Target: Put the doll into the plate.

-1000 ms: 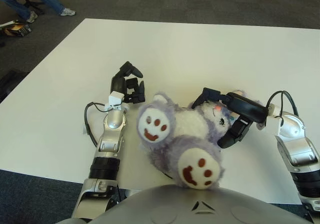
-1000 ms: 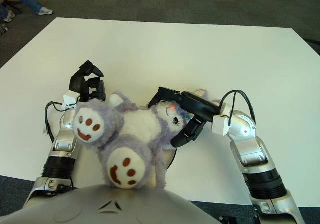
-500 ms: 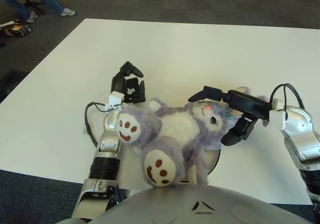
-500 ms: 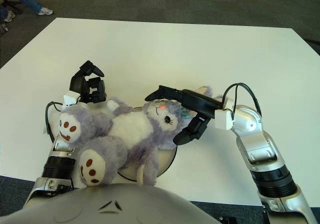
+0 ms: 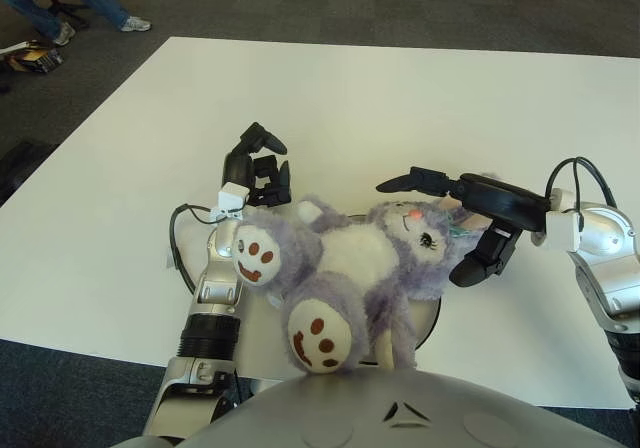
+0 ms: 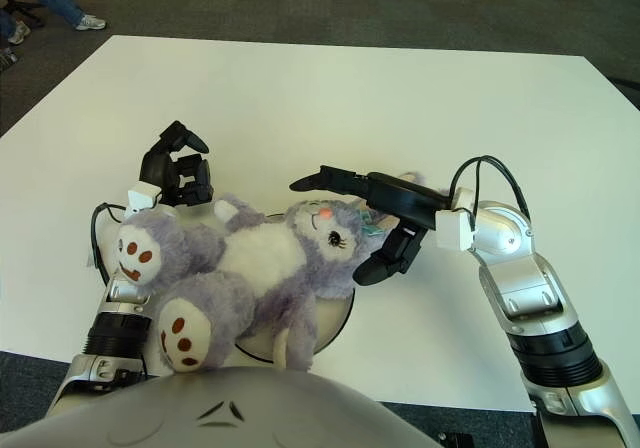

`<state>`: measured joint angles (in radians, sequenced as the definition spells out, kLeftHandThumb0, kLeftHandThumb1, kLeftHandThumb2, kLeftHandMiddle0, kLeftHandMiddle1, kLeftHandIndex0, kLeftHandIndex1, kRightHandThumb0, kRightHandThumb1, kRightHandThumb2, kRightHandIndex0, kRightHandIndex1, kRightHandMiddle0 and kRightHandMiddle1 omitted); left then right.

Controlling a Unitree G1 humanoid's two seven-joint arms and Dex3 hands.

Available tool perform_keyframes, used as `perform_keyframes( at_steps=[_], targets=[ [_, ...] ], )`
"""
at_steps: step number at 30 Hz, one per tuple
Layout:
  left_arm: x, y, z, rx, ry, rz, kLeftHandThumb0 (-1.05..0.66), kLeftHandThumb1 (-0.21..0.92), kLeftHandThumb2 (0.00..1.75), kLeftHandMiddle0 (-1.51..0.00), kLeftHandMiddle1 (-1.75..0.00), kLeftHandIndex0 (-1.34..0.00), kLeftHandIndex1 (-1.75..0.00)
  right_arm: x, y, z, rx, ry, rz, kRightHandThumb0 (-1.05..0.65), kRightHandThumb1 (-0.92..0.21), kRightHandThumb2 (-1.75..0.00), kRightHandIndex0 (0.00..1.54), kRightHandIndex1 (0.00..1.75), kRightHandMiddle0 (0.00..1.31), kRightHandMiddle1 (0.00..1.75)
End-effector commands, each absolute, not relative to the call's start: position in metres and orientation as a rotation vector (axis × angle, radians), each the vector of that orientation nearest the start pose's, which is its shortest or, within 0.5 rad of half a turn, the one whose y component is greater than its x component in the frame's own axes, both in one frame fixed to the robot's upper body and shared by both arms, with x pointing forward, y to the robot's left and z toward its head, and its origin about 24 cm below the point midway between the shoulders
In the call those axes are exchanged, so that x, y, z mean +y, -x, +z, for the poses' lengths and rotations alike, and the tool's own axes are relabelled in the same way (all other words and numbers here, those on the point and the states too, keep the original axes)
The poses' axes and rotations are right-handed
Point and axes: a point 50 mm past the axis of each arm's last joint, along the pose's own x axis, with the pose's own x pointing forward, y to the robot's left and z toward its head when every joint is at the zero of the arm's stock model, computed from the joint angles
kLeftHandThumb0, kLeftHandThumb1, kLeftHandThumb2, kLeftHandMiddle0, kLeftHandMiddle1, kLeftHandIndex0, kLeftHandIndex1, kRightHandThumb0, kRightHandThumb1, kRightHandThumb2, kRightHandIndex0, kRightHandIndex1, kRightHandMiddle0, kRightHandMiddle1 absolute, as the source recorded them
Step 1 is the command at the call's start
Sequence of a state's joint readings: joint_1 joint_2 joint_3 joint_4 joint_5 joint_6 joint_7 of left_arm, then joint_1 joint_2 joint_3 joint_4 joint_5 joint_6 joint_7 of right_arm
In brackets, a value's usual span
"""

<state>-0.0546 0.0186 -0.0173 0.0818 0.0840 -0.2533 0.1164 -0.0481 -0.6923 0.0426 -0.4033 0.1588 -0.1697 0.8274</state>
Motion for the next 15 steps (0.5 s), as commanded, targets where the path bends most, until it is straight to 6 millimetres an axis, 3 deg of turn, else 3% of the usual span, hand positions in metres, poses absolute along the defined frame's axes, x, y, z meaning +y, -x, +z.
perform_keyframes(
  at_steps=[1,9,15],
  targets=[
    [0.144,-0.237,0.016,-0.047,-0.067,0.086,-0.46,0.37,1.25,-1.25,-1.75,-0.57,-1.75,-0.172,-0.221,0.157,-0.36,0.692,1.025,-0.51,-0.31,-0.93,0.16,0.09,0.0,0.44],
    [0.143,-0.237,0.015,-0.04,-0.071,0.088,-0.46,0.38,1.24,-1.25,-1.75,-0.57,-1.75,-0.185,-0.229,0.157,-0.309,0.687,0.991,-0.59,-0.33,-0.89,0.18,0.07,0.0,0.56],
    [0.144,-0.237,0.015,-0.036,-0.065,0.085,-0.46,0.38,1.23,-1.25,-1.75,-0.56,-1.75,-0.196,-0.235,0.154,-0.305,0.585,0.908,-0.76,-0.46,-0.75,0.18,0.05,0.0,0.56]
  ],
)
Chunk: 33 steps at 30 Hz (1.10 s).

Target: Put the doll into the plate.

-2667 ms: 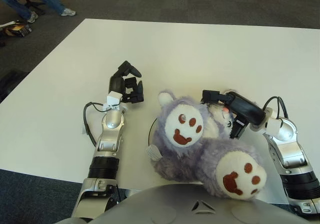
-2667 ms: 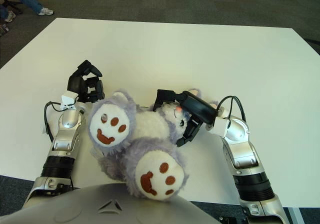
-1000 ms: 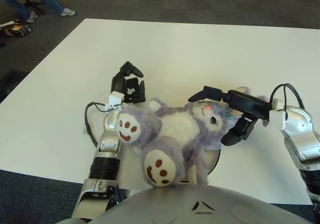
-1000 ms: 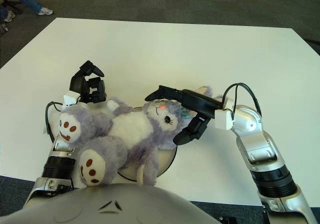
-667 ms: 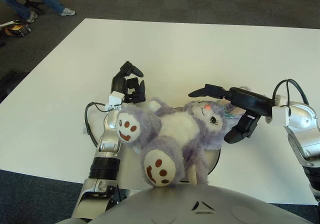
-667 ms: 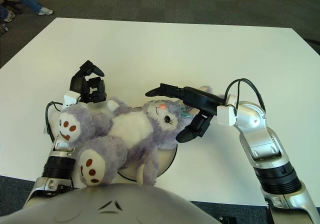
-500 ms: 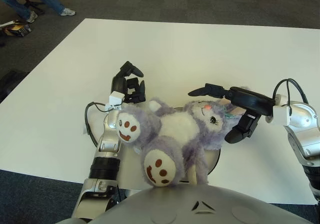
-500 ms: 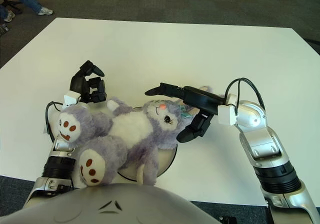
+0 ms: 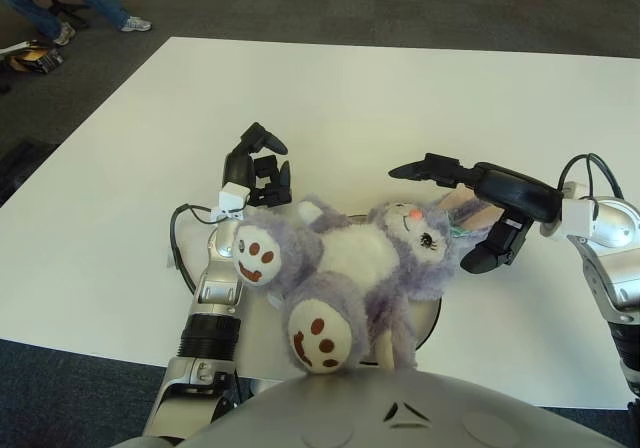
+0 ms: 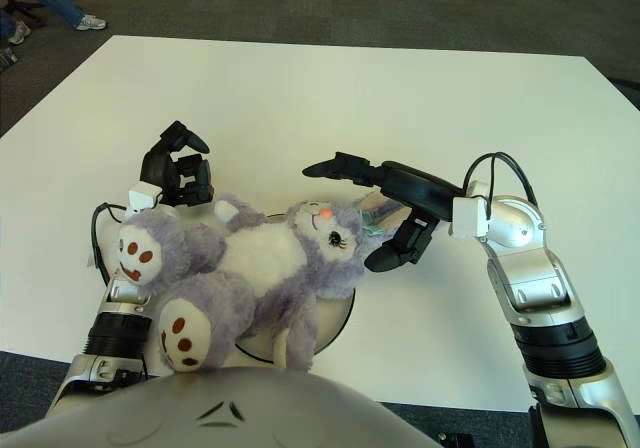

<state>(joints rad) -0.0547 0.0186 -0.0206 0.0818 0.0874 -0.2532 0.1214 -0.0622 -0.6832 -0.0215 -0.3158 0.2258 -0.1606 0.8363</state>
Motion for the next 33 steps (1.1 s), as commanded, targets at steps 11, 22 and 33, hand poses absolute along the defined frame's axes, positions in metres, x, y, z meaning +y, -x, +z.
perform_keyframes(
  at_steps=[11,22,33],
  targets=[
    [0.144,-0.237,0.015,-0.034,-0.08,0.093,-0.46,0.39,1.22,-1.25,-1.75,-0.55,-1.75,-0.213,-0.263,0.176,-0.305,0.488,0.72,-0.95,-0.61,-0.55,0.21,0.05,0.0,0.72],
    [0.148,-0.235,0.016,-0.045,-0.094,0.114,-0.47,0.35,1.27,-1.28,-1.75,-0.59,-1.75,-0.233,-0.283,0.165,-0.371,0.651,0.39,-0.64,-0.29,-0.86,0.3,0.07,0.0,0.74],
    [0.154,-0.235,0.017,-0.07,-0.051,0.12,-0.47,0.35,1.28,-1.28,-1.75,-0.59,-1.75,-0.226,-0.296,0.153,-0.416,0.647,0.131,-0.58,-0.4,-0.88,0.25,0.81,0.0,1.09]
  ],
)
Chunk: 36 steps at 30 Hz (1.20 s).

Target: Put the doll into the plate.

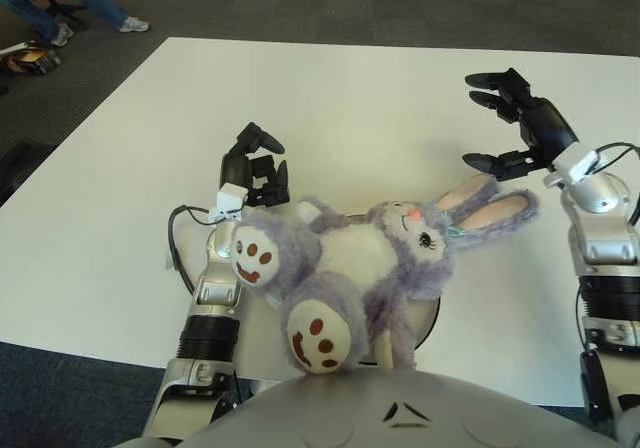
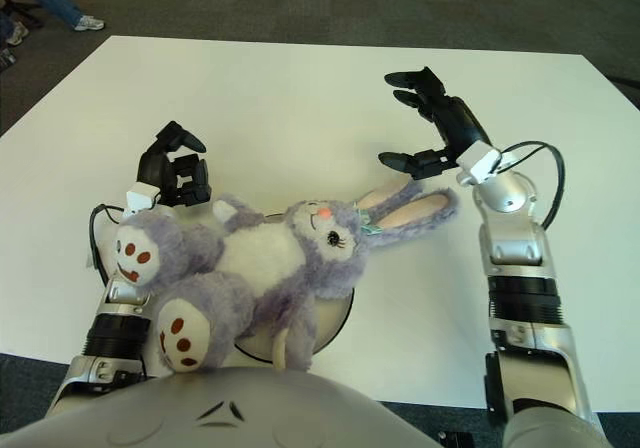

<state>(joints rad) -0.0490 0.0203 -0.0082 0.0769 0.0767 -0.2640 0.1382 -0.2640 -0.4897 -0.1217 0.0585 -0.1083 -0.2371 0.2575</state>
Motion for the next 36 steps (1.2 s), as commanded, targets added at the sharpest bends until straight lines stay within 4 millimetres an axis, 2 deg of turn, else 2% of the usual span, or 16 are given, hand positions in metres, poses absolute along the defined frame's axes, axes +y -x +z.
perform_keyframes(
  at_steps=[1,5,8,10,11,13,16,17,19,23,27,36],
  targets=[
    [0.155,-0.235,0.017,-0.074,-0.05,0.121,-0.47,0.34,1.28,-1.28,-1.75,-0.59,-1.75,-0.225,-0.298,0.152,-0.41,0.64,0.116,-0.55,-0.4,-0.9,0.25,0.89,0.02,1.14],
    [0.157,-0.235,0.017,-0.084,-0.045,0.121,-0.48,0.33,1.3,-1.29,-1.75,-0.6,-1.75,-0.221,-0.301,0.148,-0.387,0.575,0.078,-0.48,-0.38,-0.96,0.24,1.05,0.09,1.24],
    [0.16,-0.235,0.016,-0.087,-0.04,0.121,-0.48,0.33,1.3,-1.29,-1.75,-0.6,-1.75,-0.213,-0.301,0.148,-0.37,0.464,0.041,-0.44,-0.37,-1.0,0.22,1.32,0.16,1.33],
    [0.16,-0.234,0.016,-0.089,-0.038,0.119,-0.48,0.33,1.3,-1.29,-1.75,-0.61,-1.75,-0.212,-0.302,0.145,-0.349,0.415,0.014,-0.42,-0.37,-1.01,0.23,1.57,0.22,1.39],
    [0.161,-0.234,0.016,-0.09,-0.038,0.118,-0.48,0.33,1.3,-1.29,-1.75,-0.61,-1.75,-0.213,-0.304,0.142,-0.332,0.398,-0.007,-0.33,-0.4,-1.01,0.28,1.61,0.26,1.41],
    [0.161,-0.234,0.016,-0.093,-0.038,0.116,-0.48,0.33,1.3,-1.29,-1.75,-0.6,-1.75,-0.213,-0.307,0.137,-0.3,0.367,-0.038,-0.14,-0.42,-1.08,0.4,1.64,0.39,1.55],
    [0.162,-0.233,0.016,-0.094,-0.04,0.115,-0.48,0.33,1.3,-1.29,-1.75,-0.6,-1.75,-0.211,-0.311,0.131,-0.247,0.33,-0.058,-0.05,-0.34,-1.25,0.48,1.71,0.47,1.67],
    [0.163,-0.233,0.017,-0.095,-0.043,0.115,-0.47,0.34,1.29,-1.29,-1.75,-0.6,-1.75,-0.212,-0.318,0.117,-0.19,0.297,-0.063,-0.01,-0.29,-1.35,0.52,1.74,0.51,1.73],
    [0.164,-0.233,0.017,-0.097,-0.047,0.114,-0.47,0.34,1.29,-1.29,-1.75,-0.6,-1.75,-0.214,-0.326,0.098,-0.113,0.244,-0.071,-0.01,-0.27,-1.37,0.53,1.74,0.52,1.74],
    [0.165,-0.233,0.017,-0.098,-0.049,0.114,-0.48,0.33,1.29,-1.29,-1.75,-0.6,-1.75,-0.213,-0.33,0.092,-0.096,0.208,-0.074,-0.01,-0.25,-1.4,0.55,1.75,0.54,1.74],
    [0.166,-0.232,0.018,-0.103,-0.057,0.13,-0.48,0.33,1.3,-1.29,-1.75,-0.6,-1.75,-0.224,-0.339,0.068,-0.028,0.093,-0.051,-0.01,-0.22,-1.43,0.57,1.75,0.56,1.75],
    [0.166,-0.233,0.018,-0.103,-0.05,0.129,-0.48,0.31,1.32,-1.3,-1.75,-0.62,-1.75,-0.227,-0.342,0.067,-0.064,0.062,-0.04,-0.01,-0.2,-1.45,0.58,1.75,0.57,1.75]
  ],
)
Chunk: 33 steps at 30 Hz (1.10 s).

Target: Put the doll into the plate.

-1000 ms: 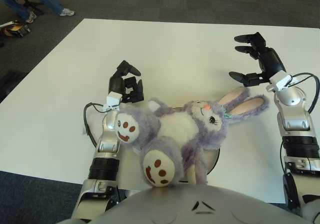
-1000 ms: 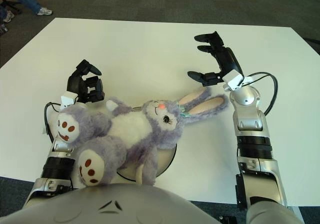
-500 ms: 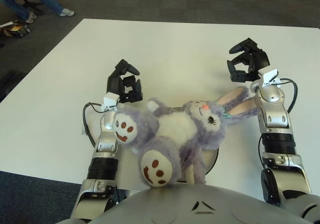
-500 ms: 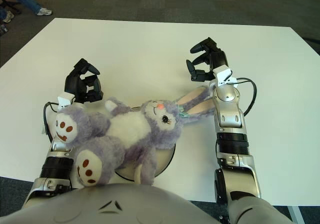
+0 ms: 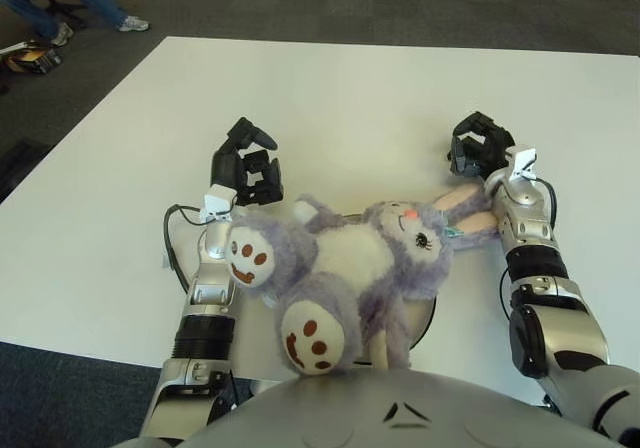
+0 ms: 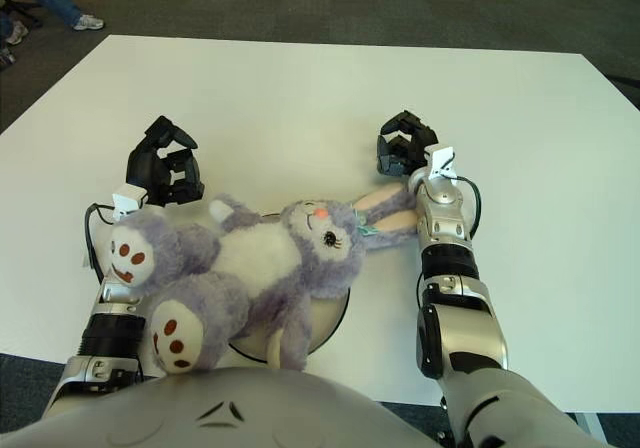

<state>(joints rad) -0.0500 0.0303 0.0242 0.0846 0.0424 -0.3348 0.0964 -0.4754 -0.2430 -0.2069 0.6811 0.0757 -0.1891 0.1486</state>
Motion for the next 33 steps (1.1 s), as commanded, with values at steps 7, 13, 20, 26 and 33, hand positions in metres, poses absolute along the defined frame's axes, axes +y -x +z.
perform_keyframes(
  at_steps=[7,13,20,26,33],
  targets=[
    [0.167,-0.233,0.018,-0.113,-0.043,0.128,-0.48,0.33,1.3,-1.3,-1.75,-0.6,-1.75,-0.237,-0.343,0.067,-0.045,0.065,-0.099,-0.35,-0.39,-1.19,1.1,1.75,0.54,1.72],
    [0.167,-0.233,0.017,-0.121,-0.047,0.128,-0.47,0.34,1.28,-1.28,-1.75,-0.59,-1.75,-0.247,-0.345,0.064,-0.034,-0.005,-0.141,-0.45,-0.39,-1.21,1.22,1.75,0.55,1.74],
    [0.168,-0.234,0.017,-0.125,-0.049,0.123,-0.47,0.34,1.28,-1.28,-1.75,-0.59,-1.75,-0.249,-0.346,0.062,-0.02,-0.017,-0.159,-0.48,-0.32,-1.3,1.26,1.75,0.61,1.75],
    [0.168,-0.234,0.016,-0.127,-0.046,0.122,-0.47,0.34,1.28,-1.28,-1.75,-0.59,-1.75,-0.248,-0.346,0.059,-0.014,-0.019,-0.161,-0.51,-0.25,-1.39,1.26,1.75,0.67,1.75],
    [0.169,-0.234,0.015,-0.131,-0.027,0.126,-0.47,0.34,1.28,-1.28,-1.75,-0.59,-1.75,-0.245,-0.343,0.055,-0.016,-0.007,-0.148,-0.51,-0.23,-1.42,1.26,1.75,0.69,1.75]
  ],
)
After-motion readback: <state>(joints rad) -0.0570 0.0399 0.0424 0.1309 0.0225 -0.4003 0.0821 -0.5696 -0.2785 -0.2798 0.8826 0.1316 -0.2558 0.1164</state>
